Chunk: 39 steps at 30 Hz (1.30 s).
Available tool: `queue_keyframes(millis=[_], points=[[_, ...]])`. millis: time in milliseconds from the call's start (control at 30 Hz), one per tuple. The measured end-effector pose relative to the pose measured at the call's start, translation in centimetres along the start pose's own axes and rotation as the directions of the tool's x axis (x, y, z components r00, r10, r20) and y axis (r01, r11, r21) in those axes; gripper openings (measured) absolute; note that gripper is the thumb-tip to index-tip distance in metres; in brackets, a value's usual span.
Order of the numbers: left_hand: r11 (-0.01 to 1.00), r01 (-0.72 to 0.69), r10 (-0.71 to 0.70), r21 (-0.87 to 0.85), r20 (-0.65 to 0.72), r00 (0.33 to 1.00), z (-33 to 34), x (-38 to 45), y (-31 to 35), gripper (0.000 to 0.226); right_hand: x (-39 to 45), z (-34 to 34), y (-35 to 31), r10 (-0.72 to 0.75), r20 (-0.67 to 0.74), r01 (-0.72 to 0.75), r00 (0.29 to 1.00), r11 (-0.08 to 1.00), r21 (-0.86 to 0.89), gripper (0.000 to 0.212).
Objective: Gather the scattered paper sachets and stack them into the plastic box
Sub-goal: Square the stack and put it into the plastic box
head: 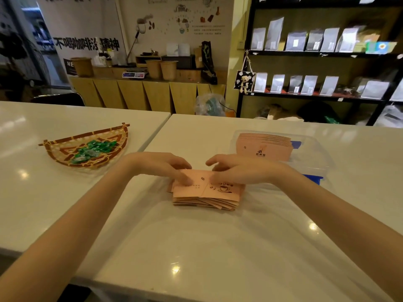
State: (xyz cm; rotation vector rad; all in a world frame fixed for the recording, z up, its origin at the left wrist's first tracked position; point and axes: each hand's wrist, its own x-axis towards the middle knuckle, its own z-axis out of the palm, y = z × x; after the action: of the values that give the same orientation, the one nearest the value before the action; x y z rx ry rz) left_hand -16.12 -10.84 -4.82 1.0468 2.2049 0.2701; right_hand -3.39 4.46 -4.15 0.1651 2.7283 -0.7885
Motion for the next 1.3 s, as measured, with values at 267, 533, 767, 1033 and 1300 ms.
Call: queue_keyframes(millis=[267,533,767,1033,1300], points=[[1.0,0.007,-0.008,0.014,0.1,0.995,-0.5,1.3,0.7,0.064,0.8,-0.4,0.0,0.049,0.102,-0.038,0.994,0.994,-0.102,0.061],[0.999,-0.017,0.017,-0.034,-0.005,1.0,0.4,-0.5,1.3,0.068,1.0,-0.4,0.0,0.007,0.1,0.003,0.995,0.994,-0.105,0.074],[0.994,-0.075,0.086,0.077,-0.147,0.985,2.2,-3.2,2.5,0.059,-2.4,1.2,1.1,-0.025,-0.03,0.023,0.999,0.997,-0.073,0.055],[0.945,-0.309,0.328,0.112,-0.377,0.866,4.5,-2.8,6.7,0.051,-7.8,0.8,4.0,-0.033,-0.335,0.044,0.942,0.999,0.023,0.052],[0.909,-0.414,0.378,-0.052,-0.319,0.869,6.5,0.2,8.9,0.055,-10.2,1.7,7.1,0.078,-0.393,-0.009,0.916,0.984,0.176,0.058]])
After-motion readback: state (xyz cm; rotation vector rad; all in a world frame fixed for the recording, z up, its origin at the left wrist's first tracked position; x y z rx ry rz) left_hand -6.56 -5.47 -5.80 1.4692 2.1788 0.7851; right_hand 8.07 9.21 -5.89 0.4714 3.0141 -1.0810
